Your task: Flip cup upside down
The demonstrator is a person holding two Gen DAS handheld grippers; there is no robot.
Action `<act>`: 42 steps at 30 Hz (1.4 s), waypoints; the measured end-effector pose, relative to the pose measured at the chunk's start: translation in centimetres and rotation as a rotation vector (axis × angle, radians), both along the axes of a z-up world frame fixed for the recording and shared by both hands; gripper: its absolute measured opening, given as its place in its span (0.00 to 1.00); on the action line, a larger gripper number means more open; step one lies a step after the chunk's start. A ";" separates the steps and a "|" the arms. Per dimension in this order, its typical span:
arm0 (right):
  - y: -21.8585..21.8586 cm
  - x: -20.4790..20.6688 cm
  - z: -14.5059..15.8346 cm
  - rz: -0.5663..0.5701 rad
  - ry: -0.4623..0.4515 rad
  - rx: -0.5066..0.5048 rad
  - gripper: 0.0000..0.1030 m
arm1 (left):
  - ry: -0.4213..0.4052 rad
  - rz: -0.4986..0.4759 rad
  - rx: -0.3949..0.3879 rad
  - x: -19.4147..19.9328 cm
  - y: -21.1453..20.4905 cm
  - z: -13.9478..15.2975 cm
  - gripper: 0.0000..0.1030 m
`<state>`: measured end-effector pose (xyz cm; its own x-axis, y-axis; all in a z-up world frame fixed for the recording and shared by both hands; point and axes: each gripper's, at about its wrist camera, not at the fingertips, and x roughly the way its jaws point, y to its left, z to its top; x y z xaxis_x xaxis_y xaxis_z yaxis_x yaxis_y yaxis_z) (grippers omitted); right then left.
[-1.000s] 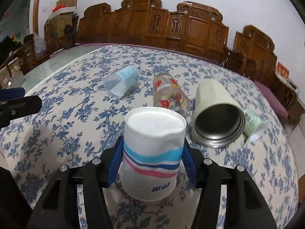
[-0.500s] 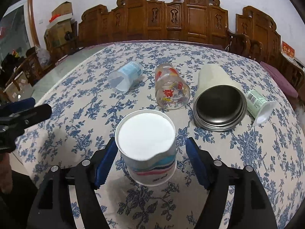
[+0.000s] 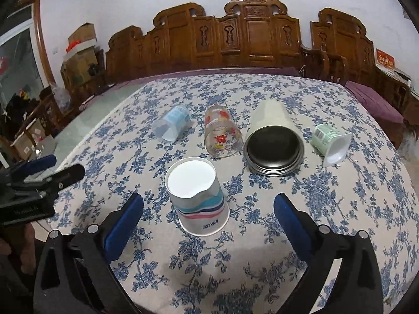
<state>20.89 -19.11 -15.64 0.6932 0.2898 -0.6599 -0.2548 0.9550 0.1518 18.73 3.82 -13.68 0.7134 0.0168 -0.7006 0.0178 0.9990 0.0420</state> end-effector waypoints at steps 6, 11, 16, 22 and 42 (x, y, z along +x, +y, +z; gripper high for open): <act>-1.1 -1.6 1.0 -0.020 -0.011 0.018 0.98 | 0.026 0.022 0.042 -1.8 -0.9 -0.2 0.92; -2.3 -3.3 1.3 -0.029 -0.013 0.042 0.98 | 0.045 0.016 0.030 -3.6 -1.6 -0.4 0.92; -3.3 -5.2 2.3 -0.048 -0.039 0.055 0.98 | 0.026 -0.011 0.028 -5.6 -2.9 0.7 0.92; -4.6 -7.9 4.9 -0.066 -0.103 0.069 0.97 | -0.039 -0.031 0.018 -8.2 -4.0 3.7 0.92; -6.5 -17.2 14.9 -0.100 -0.371 0.053 0.98 | -0.305 -0.035 0.024 -16.5 -5.5 13.6 0.92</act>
